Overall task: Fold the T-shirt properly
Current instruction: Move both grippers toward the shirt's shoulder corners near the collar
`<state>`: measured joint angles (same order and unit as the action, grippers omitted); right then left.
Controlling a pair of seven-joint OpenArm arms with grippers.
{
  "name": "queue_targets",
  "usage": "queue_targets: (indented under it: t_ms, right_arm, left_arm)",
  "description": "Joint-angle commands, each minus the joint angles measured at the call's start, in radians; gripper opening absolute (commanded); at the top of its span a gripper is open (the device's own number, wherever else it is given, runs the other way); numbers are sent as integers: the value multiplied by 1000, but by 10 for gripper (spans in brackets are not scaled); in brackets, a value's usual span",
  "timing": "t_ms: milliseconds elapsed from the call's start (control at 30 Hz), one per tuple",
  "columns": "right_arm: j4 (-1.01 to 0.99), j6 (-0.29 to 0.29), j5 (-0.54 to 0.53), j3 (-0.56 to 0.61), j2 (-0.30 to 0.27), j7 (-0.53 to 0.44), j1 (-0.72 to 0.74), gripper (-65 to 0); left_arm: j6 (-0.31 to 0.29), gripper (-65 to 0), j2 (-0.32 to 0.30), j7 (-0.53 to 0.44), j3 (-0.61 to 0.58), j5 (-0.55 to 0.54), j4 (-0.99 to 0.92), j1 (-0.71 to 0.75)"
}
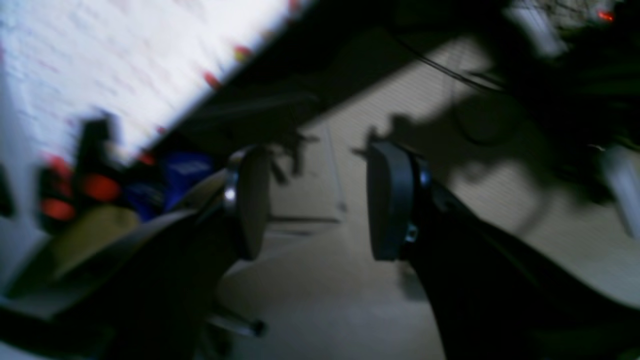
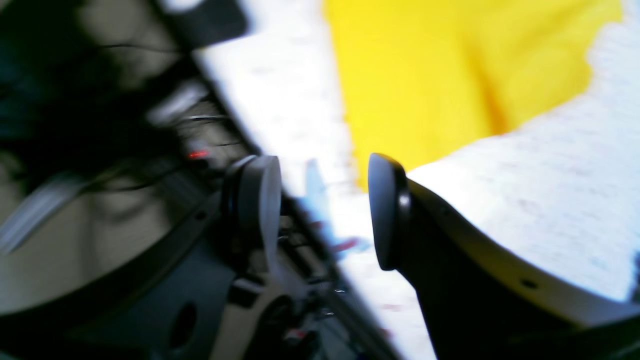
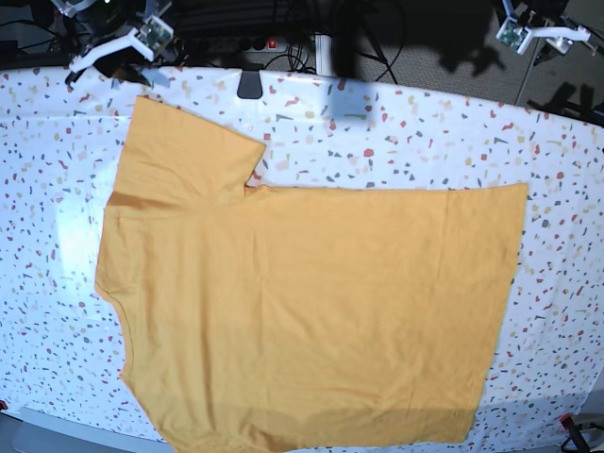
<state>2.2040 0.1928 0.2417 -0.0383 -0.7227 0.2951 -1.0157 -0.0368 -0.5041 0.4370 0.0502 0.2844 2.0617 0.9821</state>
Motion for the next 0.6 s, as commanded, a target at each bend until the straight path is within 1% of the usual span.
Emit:
queue_targets:
  t_ms: [0, 100, 133, 200, 333, 400, 467, 533, 567]
  right_arm:
    - [18, -29, 20, -5, -5, -5, 10, -361]
    - [18, -36, 75, -5, -6, 2, 49, -361]
    - [18, -37, 86, -5, -5, 2, 56, -361]
    - [18, -36, 101, -5, -5, 6, 60, -361]
    - [18, -36, 102, -5, 6, 87, 60, -361]
    - [18, -36, 151, -5, 23, 100, 60, -361]
    - [18, -37, 214, -5, 43, 98, 60, -361]
    - [18, -37, 256, -5, 61, 98, 60, -361]
    - [18, -37, 262, -5, 70, 98, 60, -361]
  left_arm:
    - [10, -345, -25, -34, 2, 8, 15, -6]
    - [7, -345, -86, -113, 1, 7, 15, -74]
    - [-3, -345, -106, -135, 1, 6, 15, -105]
    - [-58, -345, -142, -147, 1, 5, 15, -175]
    - [-191, -345, -179, -147, 0, -5, 15, -312]
    - [-270, -345, -195, -147, 0, -38, 14, -373]
    - [-345, -345, -227, -146, -5, -92, 14, -430]
    - [-377, -345, -275, -145, -30, -105, 11, -478]
    - [-380, -345, -304, -145, -50, -103, 8, -499]
